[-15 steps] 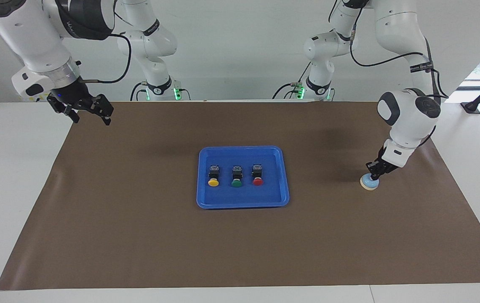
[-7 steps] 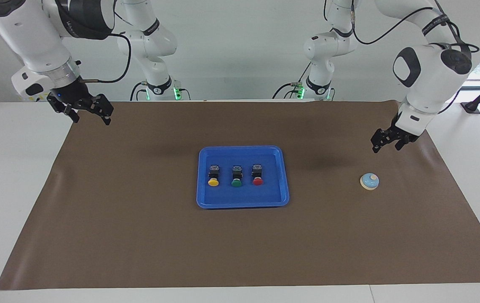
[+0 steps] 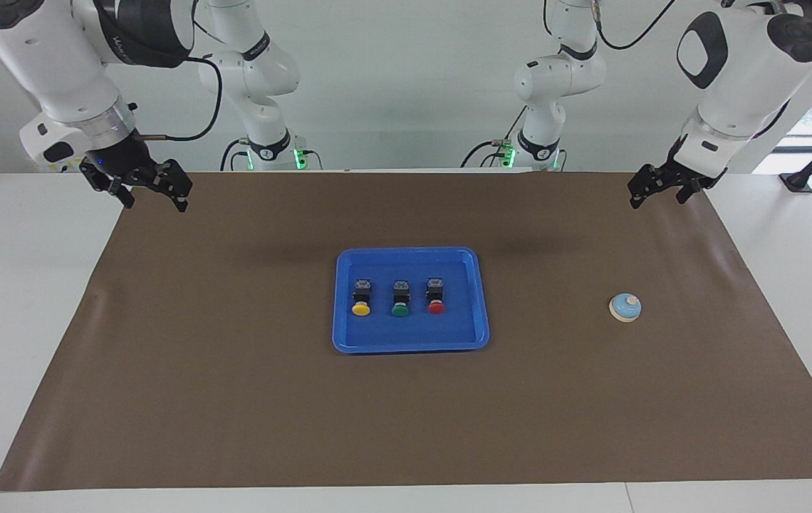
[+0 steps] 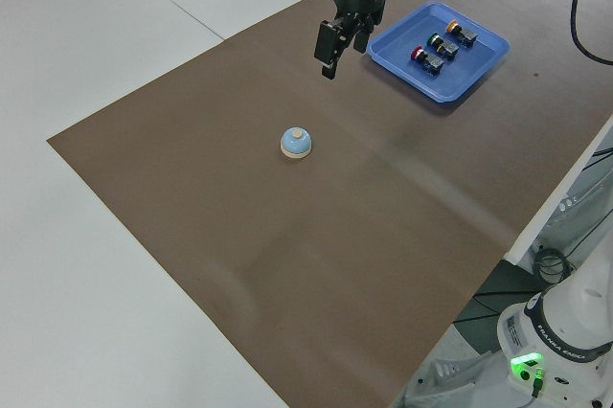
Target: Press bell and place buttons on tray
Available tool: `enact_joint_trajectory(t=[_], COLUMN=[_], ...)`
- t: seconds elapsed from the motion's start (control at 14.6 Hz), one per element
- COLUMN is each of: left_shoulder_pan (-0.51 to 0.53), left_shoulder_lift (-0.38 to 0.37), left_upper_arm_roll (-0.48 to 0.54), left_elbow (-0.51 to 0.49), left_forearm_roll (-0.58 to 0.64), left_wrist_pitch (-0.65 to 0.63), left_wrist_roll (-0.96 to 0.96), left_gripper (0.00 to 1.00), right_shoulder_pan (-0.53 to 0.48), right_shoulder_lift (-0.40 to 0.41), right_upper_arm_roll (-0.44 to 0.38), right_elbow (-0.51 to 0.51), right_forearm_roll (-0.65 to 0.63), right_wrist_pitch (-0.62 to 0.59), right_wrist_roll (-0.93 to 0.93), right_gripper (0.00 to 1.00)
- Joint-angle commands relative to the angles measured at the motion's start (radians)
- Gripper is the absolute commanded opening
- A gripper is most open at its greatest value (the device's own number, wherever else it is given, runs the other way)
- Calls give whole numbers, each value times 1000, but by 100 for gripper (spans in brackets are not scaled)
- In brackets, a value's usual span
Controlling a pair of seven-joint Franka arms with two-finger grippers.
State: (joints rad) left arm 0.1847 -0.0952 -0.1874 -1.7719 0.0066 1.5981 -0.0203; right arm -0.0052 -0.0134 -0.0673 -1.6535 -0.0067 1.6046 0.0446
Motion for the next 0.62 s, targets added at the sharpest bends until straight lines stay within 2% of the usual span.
enact_joint_trajectory(t=[0.0,0.21,0.34,0.55], left_shoulder_pan=[-79,-117,-128,-149], left_shoulder_lift=[-2,43,84,80], left_upper_arm_roll=[45,86,94,98], left_elbow=[20,96,187,195], left_forearm_roll=[-8,-7,-7,-10], left_wrist_pitch=[-49,-73,-128,-123], left_wrist_roll=[8,10,10,8], left_gripper=[100,100,100,100], right_shoulder_pan=[-9,-9,-9,-9], right_shoulder_lift=[-11,-11,-11,-11], right_upper_arm_roll=[6,6,6,6], right_elbow=[-6,-6,-6,-6], right_forearm_roll=[11,11,11,11], right_wrist_pitch=[-15,-15,-15,-15], right_wrist_roll=[-9,-9,-9,-9], right_gripper=[100,100,100,100])
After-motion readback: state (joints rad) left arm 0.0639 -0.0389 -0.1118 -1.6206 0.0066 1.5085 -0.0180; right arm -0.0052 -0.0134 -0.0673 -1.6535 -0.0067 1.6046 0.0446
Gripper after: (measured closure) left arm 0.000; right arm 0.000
